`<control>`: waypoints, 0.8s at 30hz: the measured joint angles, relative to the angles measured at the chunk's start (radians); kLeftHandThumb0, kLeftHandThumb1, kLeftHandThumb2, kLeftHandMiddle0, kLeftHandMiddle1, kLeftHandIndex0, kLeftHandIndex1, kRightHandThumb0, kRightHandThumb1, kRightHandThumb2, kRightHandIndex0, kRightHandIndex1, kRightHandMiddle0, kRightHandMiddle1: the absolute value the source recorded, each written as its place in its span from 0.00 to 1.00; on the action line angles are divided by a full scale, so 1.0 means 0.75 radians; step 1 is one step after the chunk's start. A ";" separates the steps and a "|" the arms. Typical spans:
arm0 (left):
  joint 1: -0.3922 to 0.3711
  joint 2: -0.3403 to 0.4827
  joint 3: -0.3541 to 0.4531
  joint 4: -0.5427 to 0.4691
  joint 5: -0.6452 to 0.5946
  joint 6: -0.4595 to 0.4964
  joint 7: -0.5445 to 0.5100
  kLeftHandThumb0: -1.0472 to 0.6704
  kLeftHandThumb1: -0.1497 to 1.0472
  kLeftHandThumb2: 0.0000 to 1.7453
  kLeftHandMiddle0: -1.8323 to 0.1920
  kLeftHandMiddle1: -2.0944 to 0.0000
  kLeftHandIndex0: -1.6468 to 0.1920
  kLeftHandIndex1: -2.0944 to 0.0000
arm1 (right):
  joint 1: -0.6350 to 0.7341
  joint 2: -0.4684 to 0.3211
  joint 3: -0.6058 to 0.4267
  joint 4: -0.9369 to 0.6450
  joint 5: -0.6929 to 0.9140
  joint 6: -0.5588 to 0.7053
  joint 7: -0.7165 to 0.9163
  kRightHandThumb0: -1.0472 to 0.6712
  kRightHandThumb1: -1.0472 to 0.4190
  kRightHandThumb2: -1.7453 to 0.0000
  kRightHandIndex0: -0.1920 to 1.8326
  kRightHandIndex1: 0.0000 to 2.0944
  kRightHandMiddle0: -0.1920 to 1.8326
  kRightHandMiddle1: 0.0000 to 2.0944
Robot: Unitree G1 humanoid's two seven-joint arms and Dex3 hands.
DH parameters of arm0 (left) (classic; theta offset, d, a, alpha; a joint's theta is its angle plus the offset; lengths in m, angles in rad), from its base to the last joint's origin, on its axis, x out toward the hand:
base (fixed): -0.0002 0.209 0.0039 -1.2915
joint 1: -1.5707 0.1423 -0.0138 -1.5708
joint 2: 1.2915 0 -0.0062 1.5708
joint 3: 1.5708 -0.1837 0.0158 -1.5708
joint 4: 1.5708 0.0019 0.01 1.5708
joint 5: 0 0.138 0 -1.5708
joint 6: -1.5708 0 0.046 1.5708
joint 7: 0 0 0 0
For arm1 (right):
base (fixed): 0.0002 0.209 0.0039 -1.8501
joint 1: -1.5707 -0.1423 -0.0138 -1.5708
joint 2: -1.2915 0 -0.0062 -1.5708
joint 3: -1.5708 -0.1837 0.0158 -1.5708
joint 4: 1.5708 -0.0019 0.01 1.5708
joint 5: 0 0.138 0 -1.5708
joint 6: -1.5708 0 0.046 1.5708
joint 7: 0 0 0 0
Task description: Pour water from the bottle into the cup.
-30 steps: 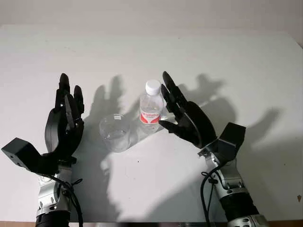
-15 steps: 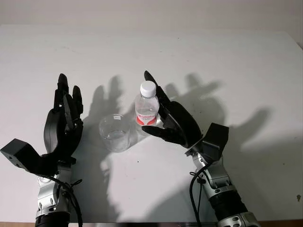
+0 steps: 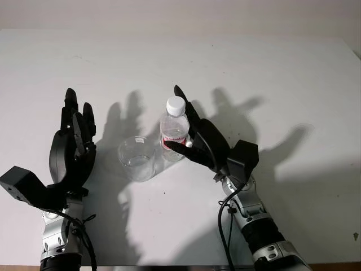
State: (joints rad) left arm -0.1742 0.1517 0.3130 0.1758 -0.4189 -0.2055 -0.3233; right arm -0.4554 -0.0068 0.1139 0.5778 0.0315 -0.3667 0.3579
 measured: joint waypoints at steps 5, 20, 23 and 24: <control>0.000 0.001 -0.001 0.000 0.001 0.000 0.001 0.20 1.00 0.37 1.00 1.00 1.00 1.00 | -0.023 0.011 -0.004 0.026 0.016 -0.008 0.019 0.09 0.03 0.97 0.00 0.00 0.00 0.00; -0.018 0.001 -0.004 0.015 0.003 -0.001 0.009 0.20 1.00 0.37 1.00 1.00 1.00 1.00 | -0.066 0.022 -0.026 0.027 0.081 -0.005 0.108 0.20 0.06 0.97 0.09 0.09 0.05 0.19; -0.022 0.001 -0.004 0.018 0.004 -0.002 0.009 0.20 1.00 0.36 1.00 1.00 1.00 1.00 | -0.069 0.041 -0.027 0.026 0.069 -0.006 0.058 0.26 0.03 0.97 0.03 0.73 0.01 0.74; -0.023 0.001 -0.004 0.019 0.004 -0.002 0.010 0.20 1.00 0.36 1.00 1.00 1.00 1.00 | -0.069 0.047 -0.027 0.026 0.064 -0.006 0.039 0.28 0.03 0.97 0.04 0.86 0.02 0.85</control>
State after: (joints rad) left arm -0.1913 0.1523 0.3103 0.1900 -0.4156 -0.2072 -0.3161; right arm -0.5075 0.0282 0.0937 0.5974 0.0792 -0.3715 0.3874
